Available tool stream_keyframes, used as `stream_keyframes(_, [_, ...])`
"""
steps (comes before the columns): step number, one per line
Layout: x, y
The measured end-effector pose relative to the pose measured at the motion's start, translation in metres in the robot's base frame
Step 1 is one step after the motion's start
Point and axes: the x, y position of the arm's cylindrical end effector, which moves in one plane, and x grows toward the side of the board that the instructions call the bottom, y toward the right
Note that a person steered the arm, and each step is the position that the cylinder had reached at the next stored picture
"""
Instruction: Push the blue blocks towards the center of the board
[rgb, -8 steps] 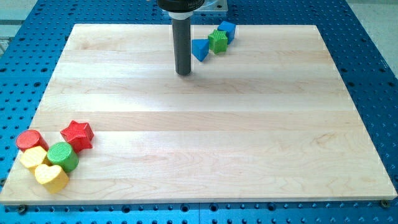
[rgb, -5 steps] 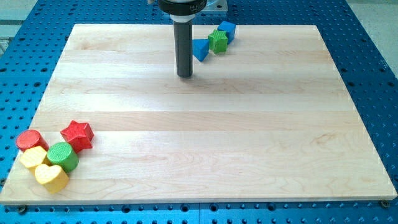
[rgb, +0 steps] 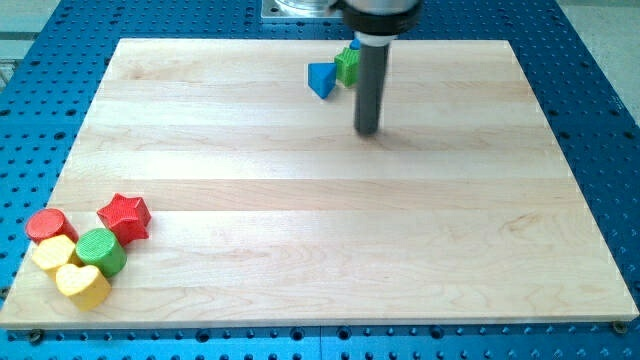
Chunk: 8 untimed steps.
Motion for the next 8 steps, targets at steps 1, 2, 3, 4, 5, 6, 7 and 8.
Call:
stream_keyframes(1, [-0.018, 0.059])
stream_keyframes(2, [-0.069, 0.099])
stream_keyframes(3, [-0.124, 0.120])
stream_keyframes(4, [-0.162, 0.084])
stream_keyframes(5, [-0.161, 0.014])
stream_keyframes(6, [-0.129, -0.037])
stream_keyframes(7, [-0.092, -0.068])
stream_keyframes(8, [-0.059, -0.095])
